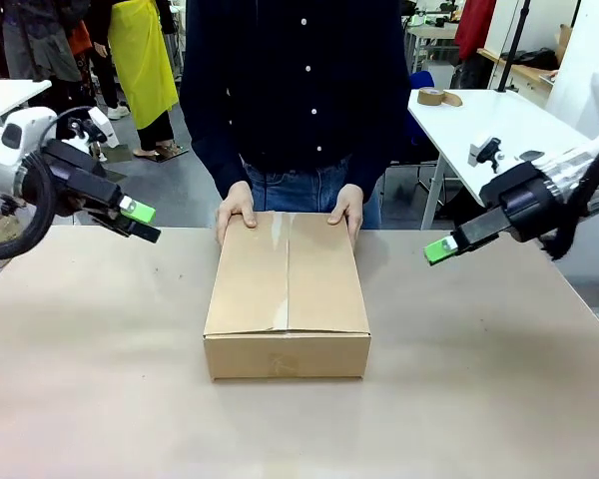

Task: Pack the gift set into the box.
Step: Press and hold the closed box until the human finishes sealing it.

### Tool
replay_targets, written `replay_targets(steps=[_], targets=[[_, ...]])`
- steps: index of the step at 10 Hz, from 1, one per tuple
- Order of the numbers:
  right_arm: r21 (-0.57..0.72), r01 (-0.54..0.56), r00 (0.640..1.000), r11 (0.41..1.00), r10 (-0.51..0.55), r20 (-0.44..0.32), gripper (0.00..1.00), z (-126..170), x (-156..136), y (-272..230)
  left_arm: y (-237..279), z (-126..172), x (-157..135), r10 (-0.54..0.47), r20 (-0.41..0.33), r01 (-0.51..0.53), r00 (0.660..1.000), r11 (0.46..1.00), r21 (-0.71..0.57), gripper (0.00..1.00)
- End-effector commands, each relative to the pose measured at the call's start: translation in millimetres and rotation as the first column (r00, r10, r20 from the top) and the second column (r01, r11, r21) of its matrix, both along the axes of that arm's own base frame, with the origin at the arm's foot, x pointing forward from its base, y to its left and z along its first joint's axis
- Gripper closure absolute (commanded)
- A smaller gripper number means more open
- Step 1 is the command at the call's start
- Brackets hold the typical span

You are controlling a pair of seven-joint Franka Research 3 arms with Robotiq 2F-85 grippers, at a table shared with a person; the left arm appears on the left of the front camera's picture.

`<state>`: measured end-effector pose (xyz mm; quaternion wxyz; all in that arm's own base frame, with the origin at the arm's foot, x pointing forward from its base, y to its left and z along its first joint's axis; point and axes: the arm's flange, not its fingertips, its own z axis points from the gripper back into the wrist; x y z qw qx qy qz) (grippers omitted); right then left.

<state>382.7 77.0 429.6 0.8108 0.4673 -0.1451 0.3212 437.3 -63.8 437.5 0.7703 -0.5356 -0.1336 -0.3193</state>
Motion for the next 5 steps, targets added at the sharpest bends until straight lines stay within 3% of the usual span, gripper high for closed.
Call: replay_targets(steps=[1,2,3,4,5], targets=[[-0.015,-0.025,0.999,1.000,0.026,0.045,0.00,-2,2,8,12,23,-8,0.056,-0.091,-0.053,0.994,0.998,0.028,0.00],[0.108,-0.206,0.940,0.973,0.166,0.298,0.00,-3,19,32,0,0,0,0.000,0.000,0.000,1.000,1.000,0.000,0.00],[0.021,-0.457,0.782,0.889,0.390,0.487,0.00,-16,41,62,-26,-8,14,0.020,0.248,0.004,0.969,0.996,-0.093,0.00],[-0.038,-0.525,0.653,0.851,0.430,0.623,0.00,-30,54,80,-39,-17,19,0.044,0.454,0.006,0.890,0.994,-0.108,0.00],[-0.050,-0.597,0.515,0.801,0.430,0.741,0.00,-43,61,93,-44,-26,20,-0.022,0.592,0.182,0.806,0.960,-0.213,0.00]])
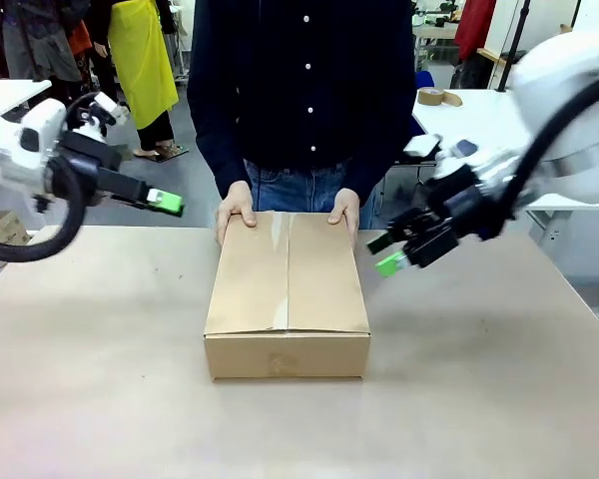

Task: Pack the gift set into the box.
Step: Press and hold the closed box until the human finishes sealing it.

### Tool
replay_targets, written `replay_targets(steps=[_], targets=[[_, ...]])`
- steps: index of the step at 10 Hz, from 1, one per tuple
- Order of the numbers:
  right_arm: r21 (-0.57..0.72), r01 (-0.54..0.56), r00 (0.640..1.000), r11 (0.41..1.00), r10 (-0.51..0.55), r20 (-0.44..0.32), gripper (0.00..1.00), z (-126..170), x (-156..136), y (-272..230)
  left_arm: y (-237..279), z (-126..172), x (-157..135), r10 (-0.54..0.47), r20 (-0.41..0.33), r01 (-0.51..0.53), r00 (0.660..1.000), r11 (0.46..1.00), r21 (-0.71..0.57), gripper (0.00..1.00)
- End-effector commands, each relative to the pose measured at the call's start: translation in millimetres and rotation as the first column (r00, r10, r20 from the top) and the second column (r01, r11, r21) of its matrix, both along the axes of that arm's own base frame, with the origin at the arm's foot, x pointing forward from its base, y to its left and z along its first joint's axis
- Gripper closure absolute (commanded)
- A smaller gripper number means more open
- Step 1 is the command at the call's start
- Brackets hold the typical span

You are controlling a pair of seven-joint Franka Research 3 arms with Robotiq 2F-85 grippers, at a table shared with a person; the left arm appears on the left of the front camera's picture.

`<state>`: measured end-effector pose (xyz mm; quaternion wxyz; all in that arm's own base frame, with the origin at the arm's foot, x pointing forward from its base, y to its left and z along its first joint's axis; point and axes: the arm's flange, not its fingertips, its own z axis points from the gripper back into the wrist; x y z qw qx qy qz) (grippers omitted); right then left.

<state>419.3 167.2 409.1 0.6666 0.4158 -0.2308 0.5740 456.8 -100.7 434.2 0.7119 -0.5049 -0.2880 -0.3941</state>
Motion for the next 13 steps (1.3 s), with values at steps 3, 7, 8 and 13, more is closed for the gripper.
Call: replay_targets(steps=[3,7,8,13], targets=[[0.280,-0.328,0.868,0.902,0.171,0.466,0.00,-50,52,32,-37,-61,-3,-0.285,0.527,0.391,0.800,0.915,-0.099,0.00],[0.219,-0.243,0.894,0.945,0.131,0.428,0.00,-49,55,34,-48,-63,-6,-0.275,0.433,0.328,0.859,0.943,-0.051,0.00],[0.266,-0.256,0.925,0.929,0.155,0.348,0.00,-63,55,40,-62,-77,-4,-0.244,0.621,0.323,0.745,0.946,-0.015,0.00],[0.296,0.018,0.964,0.955,-0.095,0.249,0.00,-104,77,56,-85,-113,1,-0.208,0.680,0.253,0.703,0.967,0.034,0.00]])
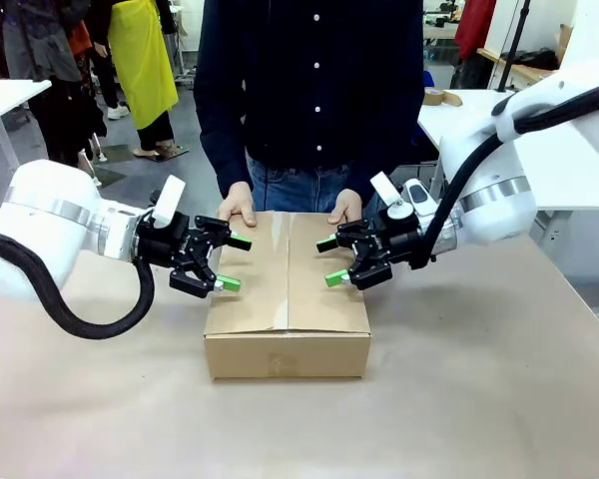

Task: Pack the gift set into the box.
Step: Press and hold the closed box until the human finishes sealing it.

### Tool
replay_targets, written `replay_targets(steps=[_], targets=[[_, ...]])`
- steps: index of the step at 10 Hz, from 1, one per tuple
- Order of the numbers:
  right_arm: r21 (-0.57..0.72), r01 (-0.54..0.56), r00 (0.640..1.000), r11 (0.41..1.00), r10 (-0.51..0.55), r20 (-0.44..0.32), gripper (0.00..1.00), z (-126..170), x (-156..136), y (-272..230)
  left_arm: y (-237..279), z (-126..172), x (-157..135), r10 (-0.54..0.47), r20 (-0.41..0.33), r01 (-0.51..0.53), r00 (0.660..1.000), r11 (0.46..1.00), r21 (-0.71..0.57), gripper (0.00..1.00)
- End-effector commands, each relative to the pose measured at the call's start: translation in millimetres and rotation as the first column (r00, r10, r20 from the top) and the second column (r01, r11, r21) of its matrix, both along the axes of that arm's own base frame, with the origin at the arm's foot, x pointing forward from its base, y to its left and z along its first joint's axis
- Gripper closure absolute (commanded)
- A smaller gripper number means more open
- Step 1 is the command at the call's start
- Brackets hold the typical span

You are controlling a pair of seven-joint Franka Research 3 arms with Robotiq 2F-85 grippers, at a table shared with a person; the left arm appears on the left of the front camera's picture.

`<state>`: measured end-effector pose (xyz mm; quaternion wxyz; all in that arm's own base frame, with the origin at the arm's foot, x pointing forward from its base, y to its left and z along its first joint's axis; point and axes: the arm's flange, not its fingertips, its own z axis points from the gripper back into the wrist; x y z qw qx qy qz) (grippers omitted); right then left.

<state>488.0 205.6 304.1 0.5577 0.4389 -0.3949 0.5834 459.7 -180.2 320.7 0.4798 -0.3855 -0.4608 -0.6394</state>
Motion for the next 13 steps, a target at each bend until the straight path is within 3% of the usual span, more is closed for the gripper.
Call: replay_targets(steps=[1,4,6,7,8,9,13], targets=[[-0.016,0.082,0.997,0.996,-0.082,0.009,0.00,-3,11,23,-10,-3,0,0.056,-0.038,-0.056,0.998,0.998,0.003,0.00],[-0.053,0.078,0.997,0.996,-0.078,0.015,0.00,-9,15,21,-16,-10,8,0.111,-0.134,-0.101,0.985,0.992,0.079,0.00],[-0.082,0.041,0.999,0.996,-0.042,-0.006,0.00,-12,15,19,-17,-14,11,0.144,-0.155,-0.119,0.977,0.980,0.162,0.00],[-0.098,0.047,0.999,0.994,-0.047,-0.003,0.00,-14,16,15,-17,-15,10,0.147,-0.149,-0.119,0.978,0.976,0.181,0.00],[-0.033,0.051,0.999,0.998,-0.050,0.007,0.00,-7,10,15,-18,-15,11,0.179,-0.143,-0.152,0.973,0.972,0.178,0.00],[-0.033,0.051,0.999,0.998,-0.050,0.007,0.00,-7,10,15,-13,-10,8,0.130,-0.150,-0.112,0.980,0.987,0.118,0.00],[-0.033,0.051,0.999,0.998,-0.050,0.007,0.00,-7,10,15,-13,-10,8,0.130,-0.150,-0.112,0.980,0.987,0.118,0.00]])
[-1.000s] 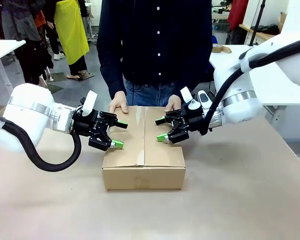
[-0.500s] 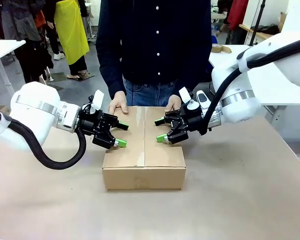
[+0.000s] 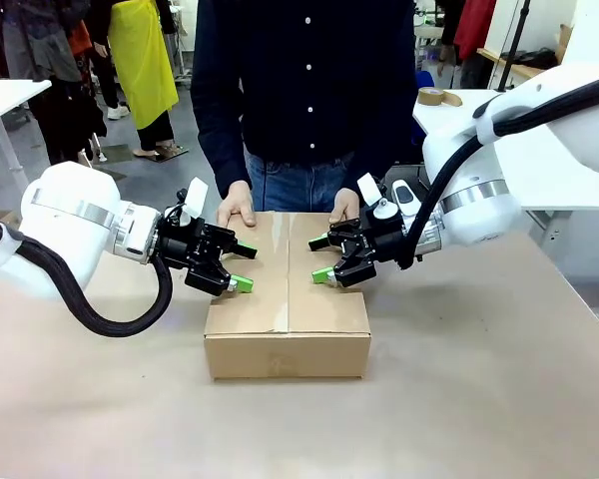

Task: Pack the gift set into the box.
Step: Press and hold the closed box until the human finishes sealing it.

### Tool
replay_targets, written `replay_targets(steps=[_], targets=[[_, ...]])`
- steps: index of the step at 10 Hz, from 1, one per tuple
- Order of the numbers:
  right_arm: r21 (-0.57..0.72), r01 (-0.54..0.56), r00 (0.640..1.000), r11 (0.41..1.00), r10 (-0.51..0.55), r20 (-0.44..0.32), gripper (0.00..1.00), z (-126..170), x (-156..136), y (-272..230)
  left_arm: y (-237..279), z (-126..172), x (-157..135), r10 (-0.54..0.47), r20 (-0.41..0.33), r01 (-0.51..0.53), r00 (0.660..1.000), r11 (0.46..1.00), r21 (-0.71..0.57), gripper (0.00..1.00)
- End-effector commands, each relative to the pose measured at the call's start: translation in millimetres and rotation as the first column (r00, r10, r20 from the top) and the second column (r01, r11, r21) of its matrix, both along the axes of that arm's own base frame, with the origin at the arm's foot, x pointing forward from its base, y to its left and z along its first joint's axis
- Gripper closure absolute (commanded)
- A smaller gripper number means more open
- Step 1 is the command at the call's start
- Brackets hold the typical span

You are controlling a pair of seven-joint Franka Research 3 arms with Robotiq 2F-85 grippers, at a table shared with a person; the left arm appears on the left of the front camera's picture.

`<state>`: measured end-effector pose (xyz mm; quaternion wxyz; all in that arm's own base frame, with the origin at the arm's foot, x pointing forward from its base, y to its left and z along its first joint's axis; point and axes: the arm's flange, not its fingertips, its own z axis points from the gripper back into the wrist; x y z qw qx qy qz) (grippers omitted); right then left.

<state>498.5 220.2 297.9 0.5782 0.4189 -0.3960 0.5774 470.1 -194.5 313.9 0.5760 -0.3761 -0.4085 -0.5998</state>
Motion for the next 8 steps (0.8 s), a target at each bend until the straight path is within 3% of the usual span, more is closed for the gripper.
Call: replay_targets(steps=[1,8], targets=[[0.001,0.003,1.000,1.000,-0.003,0.003,0.00,-0.9,-0.1,0.7,1.1,-2.9,-1.9,-0.007,0.000,0.007,1.000,1.000,-0.005,0.00],[0.001,0.003,1.000,1.000,-0.003,0.003,0.00,-0.9,-0.1,0.7,1.1,-2.9,-1.9,-0.007,0.000,0.007,1.000,1.000,-0.005,0.00]])
